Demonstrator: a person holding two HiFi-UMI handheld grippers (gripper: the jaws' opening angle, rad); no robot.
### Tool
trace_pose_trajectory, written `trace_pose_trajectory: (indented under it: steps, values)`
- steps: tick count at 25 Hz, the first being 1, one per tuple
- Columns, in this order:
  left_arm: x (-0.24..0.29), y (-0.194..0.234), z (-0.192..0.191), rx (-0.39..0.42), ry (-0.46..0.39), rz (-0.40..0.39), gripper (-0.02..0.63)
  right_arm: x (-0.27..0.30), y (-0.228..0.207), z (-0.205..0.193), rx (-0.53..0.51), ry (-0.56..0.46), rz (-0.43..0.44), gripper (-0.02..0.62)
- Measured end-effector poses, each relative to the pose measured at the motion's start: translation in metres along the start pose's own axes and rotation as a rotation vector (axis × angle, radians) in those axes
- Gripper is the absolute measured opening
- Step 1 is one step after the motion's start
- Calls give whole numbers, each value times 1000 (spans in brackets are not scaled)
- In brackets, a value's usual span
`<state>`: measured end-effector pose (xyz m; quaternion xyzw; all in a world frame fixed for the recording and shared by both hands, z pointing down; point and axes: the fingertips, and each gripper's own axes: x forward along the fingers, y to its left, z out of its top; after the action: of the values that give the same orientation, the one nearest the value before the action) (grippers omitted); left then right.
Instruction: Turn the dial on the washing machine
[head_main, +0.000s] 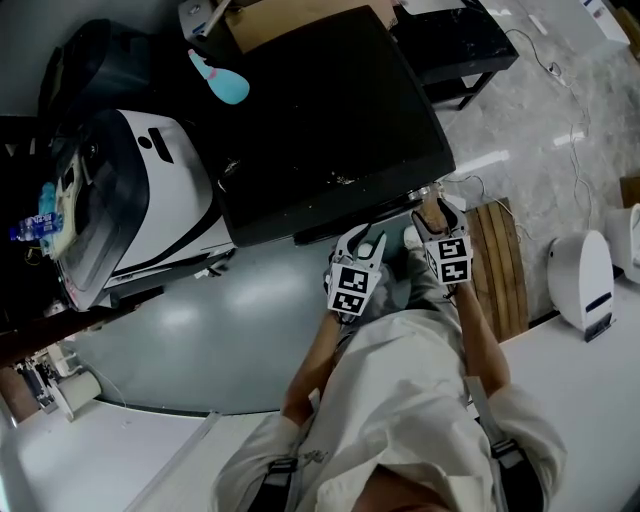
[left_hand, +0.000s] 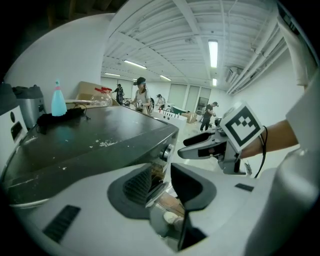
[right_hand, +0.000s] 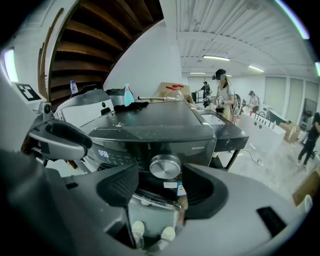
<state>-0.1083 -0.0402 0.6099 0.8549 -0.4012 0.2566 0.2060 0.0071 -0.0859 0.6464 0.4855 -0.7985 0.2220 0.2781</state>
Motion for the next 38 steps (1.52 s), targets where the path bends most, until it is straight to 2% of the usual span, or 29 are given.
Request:
trace_pose_trajectory:
  steps: [14,29,38]
  values:
    - [20,-5,-4,-12,31,7,127,36,-8,-13,24,37,-9,304]
    - [18,-6,-10,-8,50,21,127,52,-11,-16,72,30,-5,281]
    - [17,-8,-13,-4,52,24,127,53,-10,-16,171,18,42,270]
